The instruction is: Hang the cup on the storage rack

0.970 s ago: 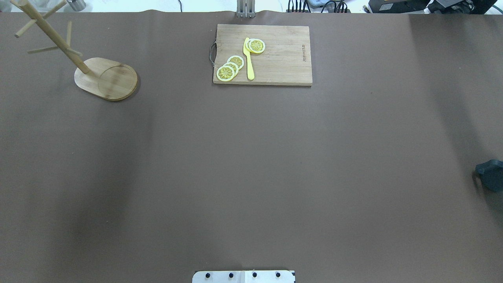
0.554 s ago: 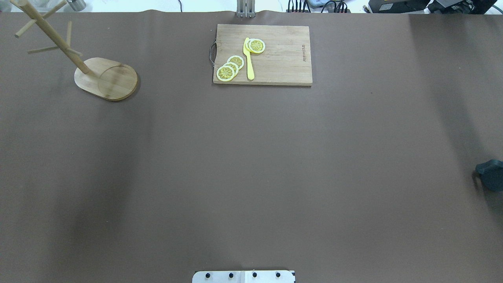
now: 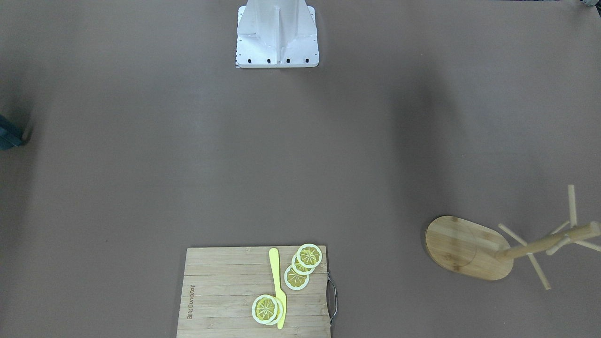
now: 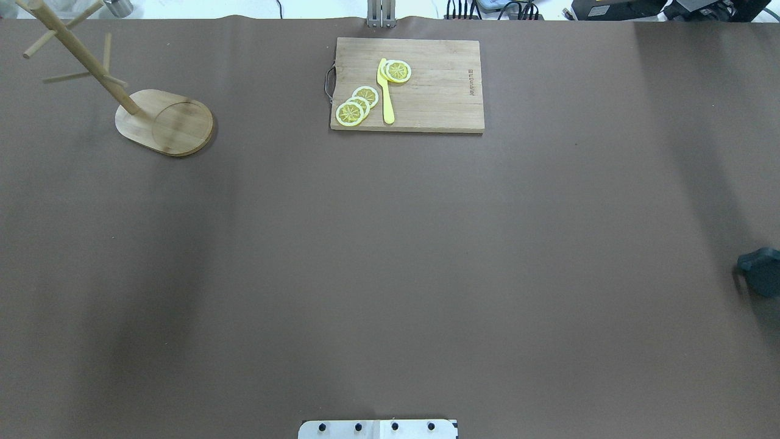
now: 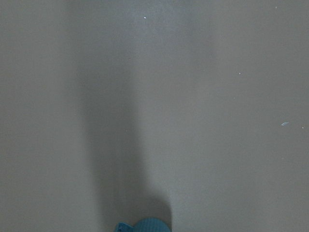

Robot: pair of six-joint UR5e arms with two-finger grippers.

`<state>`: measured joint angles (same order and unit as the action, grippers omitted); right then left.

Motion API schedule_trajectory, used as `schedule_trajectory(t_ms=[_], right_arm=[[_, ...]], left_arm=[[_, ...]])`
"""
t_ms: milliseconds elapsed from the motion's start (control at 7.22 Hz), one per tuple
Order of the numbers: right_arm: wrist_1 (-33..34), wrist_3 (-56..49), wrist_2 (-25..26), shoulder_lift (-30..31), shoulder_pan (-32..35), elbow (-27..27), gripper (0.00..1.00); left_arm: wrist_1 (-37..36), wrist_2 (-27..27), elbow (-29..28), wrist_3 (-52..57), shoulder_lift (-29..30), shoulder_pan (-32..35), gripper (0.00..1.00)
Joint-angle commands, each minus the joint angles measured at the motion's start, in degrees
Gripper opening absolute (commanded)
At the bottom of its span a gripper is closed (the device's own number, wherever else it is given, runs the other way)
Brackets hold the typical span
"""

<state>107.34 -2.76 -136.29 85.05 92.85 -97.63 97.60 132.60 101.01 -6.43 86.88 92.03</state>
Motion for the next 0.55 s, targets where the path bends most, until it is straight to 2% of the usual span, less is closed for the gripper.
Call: schedule_trajectory(t_ms=[0, 277, 416], right_arm=[[-0.02, 0.12, -0.12, 1.34, -0.13, -0.46, 1.00], [-0.90, 0.12, -0.29, 2.04, -0.04, -0.46, 1.00], [-1.60, 2.73, -0.56, 4.48, -0.04, -2.89, 1.00]], left_arm=[[0.13, 0.20, 0.33, 0.01, 0.13, -0.10, 0.98], [0.05, 0.02, -0.11, 0.01, 0.14, -0.18, 0.98], [0.13, 0.20, -0.20, -0.34, -0.13, -0.18, 0.98]])
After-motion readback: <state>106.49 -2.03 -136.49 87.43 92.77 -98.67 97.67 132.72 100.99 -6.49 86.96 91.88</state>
